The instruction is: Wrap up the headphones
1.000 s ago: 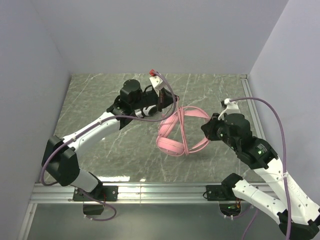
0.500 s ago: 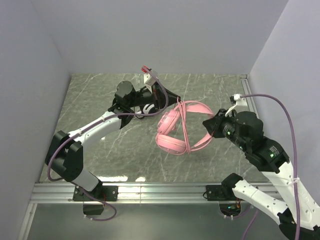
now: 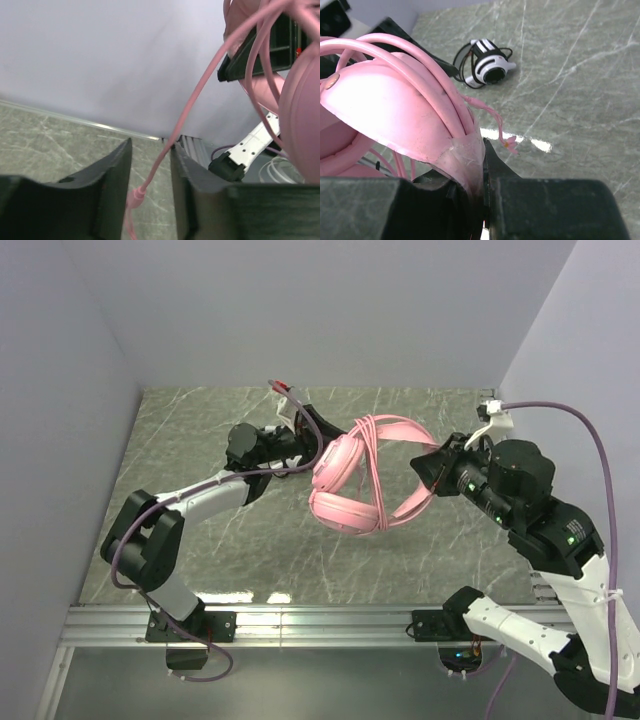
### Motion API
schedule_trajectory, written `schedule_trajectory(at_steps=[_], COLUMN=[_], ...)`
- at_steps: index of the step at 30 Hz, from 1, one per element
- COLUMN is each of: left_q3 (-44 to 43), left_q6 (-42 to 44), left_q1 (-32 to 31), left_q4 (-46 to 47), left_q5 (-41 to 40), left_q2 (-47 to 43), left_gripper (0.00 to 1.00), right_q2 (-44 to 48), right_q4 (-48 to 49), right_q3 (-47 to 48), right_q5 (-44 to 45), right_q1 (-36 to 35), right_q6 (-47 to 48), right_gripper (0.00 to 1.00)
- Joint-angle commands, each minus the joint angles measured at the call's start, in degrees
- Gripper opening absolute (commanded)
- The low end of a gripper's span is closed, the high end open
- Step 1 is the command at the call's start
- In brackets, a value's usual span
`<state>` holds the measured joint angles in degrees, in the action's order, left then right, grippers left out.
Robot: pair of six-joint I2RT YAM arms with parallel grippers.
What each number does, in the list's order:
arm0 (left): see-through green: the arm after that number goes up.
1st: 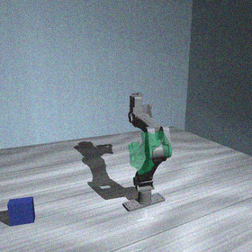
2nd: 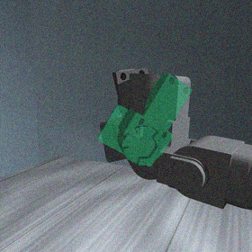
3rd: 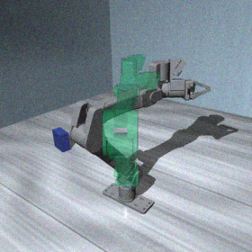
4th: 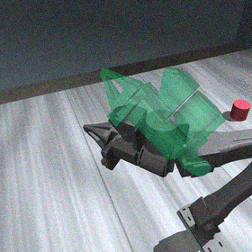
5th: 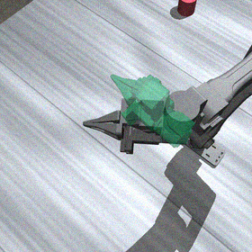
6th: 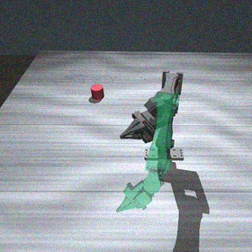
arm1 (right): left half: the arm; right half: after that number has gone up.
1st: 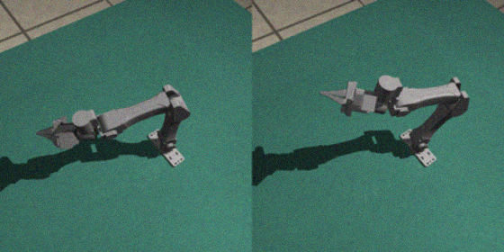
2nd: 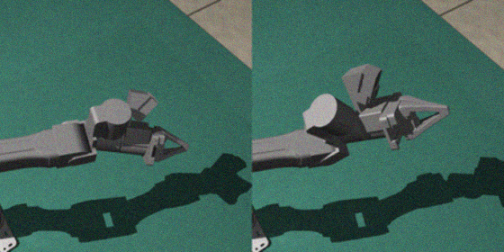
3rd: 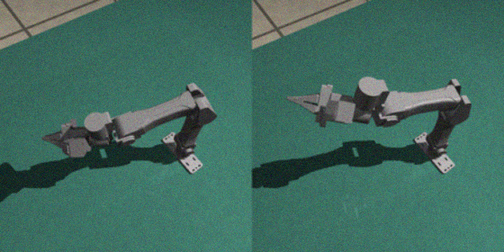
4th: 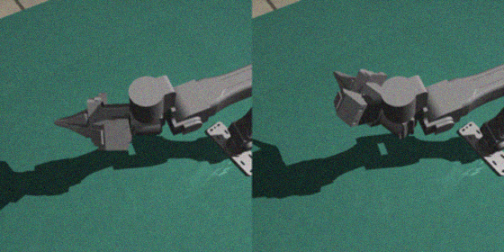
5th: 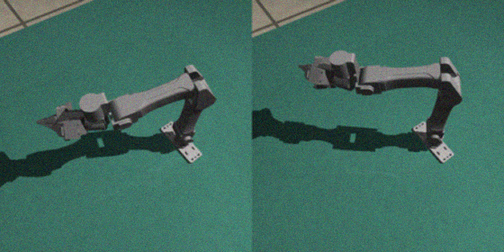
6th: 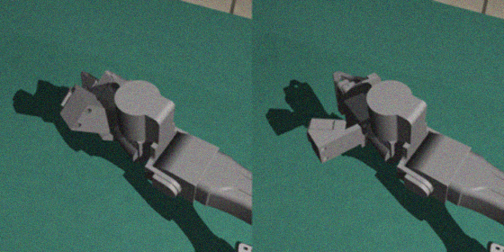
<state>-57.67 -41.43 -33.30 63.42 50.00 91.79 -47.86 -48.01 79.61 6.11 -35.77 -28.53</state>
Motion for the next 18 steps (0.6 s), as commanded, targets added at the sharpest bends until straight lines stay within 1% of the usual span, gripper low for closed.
schedule_trajectory(at_steps=[1, 7, 9, 14, 18], left_q3=[0.6, 0.7, 0.5, 0.9, 2.6], left_q6=[-5.7, -9.5, -9.4, -5.1, -5.2], left_q1=[-0.3, -1.4, -1.8, -4.2, -5.0], left_q4=[10.9, 18.9, 18.5, 14.9, 17.1], left_q5=[0.9, 0.4, -0.2, -1.7, -2.5], left_q2=[1.0, 3.9, 4.5, 4.8, 5.2], left_gripper=[0.43, 0.52, 0.53, 0.53, 0.53], right_q2=[-0.1, -2.6, -3.6, -5.4, -5.6], right_q4=[5.9, 5.3, 4.8, 3.9, 4.1], right_q3=[6.6, 11.2, 12.7, 16.7, 17.7], right_q5=[-0.5, 0.0, 1.4, 3.3, 6.3], right_q1=[-0.4, -0.4, -0.4, -0.4, -0.4], right_q6=[-2.4, -2.8, -2.6, -2.8, -4.2], right_gripper=[0.0, 0.0, 0.0, 0.0, 0.0])
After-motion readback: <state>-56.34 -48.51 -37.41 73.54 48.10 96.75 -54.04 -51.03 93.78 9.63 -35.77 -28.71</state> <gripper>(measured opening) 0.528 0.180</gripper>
